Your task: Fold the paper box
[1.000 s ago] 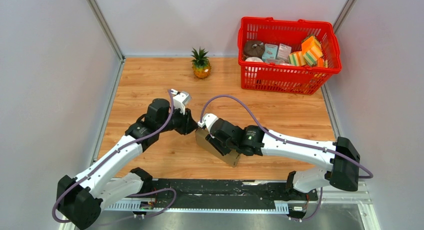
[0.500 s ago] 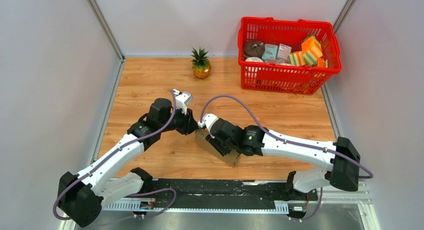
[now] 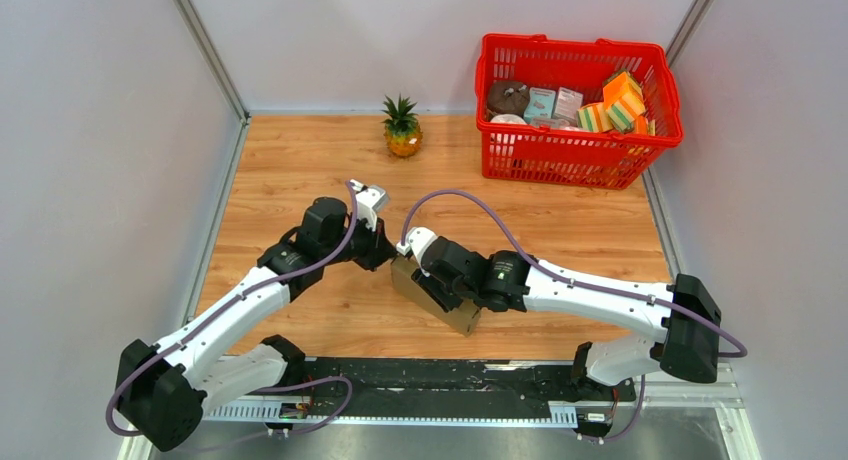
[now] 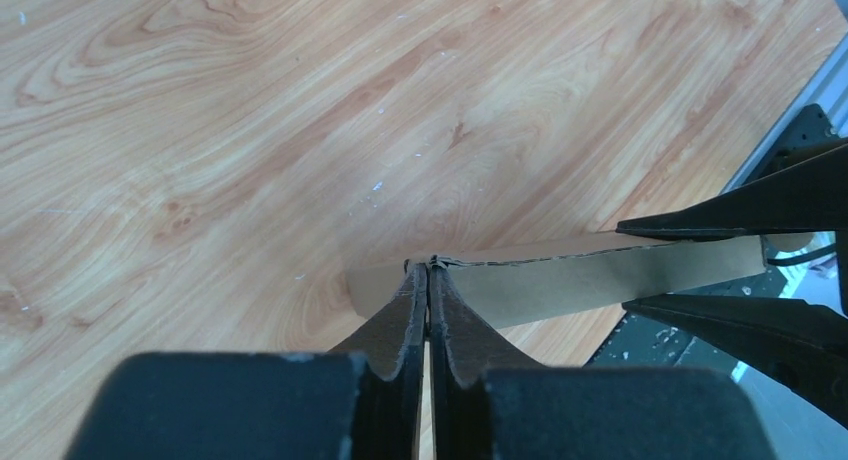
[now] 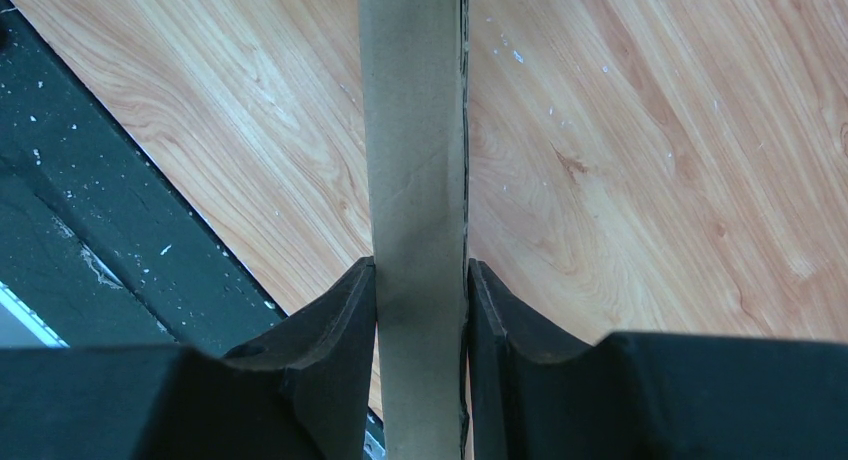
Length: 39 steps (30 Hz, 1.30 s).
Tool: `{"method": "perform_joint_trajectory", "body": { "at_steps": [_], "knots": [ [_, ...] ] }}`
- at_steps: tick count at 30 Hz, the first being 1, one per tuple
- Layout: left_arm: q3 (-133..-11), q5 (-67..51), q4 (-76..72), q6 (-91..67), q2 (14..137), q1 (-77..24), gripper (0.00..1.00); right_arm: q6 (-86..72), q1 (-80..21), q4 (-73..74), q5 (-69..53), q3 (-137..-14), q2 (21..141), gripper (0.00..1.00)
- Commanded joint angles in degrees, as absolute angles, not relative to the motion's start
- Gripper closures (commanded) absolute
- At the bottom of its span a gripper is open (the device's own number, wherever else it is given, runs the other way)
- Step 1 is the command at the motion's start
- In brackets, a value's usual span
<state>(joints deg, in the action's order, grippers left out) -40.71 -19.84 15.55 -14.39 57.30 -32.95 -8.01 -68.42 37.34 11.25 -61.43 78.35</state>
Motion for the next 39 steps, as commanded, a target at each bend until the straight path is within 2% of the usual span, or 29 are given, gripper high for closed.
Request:
{"method": "perform_joint_trajectory", "body": {
  "at_steps": [1, 5, 25, 29, 39],
  "knots": [
    [-42.19, -17.24, 17.57, -11.69, 56.69, -34.1, 0.96, -9.05, -68.47, 37.44, 9.58, -60.73, 76.91, 0.86],
    [-40.7, -15.65, 18.46, -11.16, 54.76, -34.98, 1.0, -9.05, -68.47, 37.53, 10.81, -60.65, 76.99, 0.86],
    [-32.7, -13.53, 16.17, -20.47, 46.67, -37.79, 1.0, -9.14, -66.18, 35.69, 19.69, -61.87, 79.63, 0.82],
    [-32.26, -15.12, 13.89, -25.13, 47.02, -37.79, 1.0, -8.79, -66.18, 34.98, 21.09, -62.58, 80.5, 0.78],
    [-31.46, -10.91, 17.93, -23.82, 46.67, -37.88, 1.0, -7.82, -66.18, 34.72, 24.26, -63.63, 81.83, 0.71]
  ]
}}
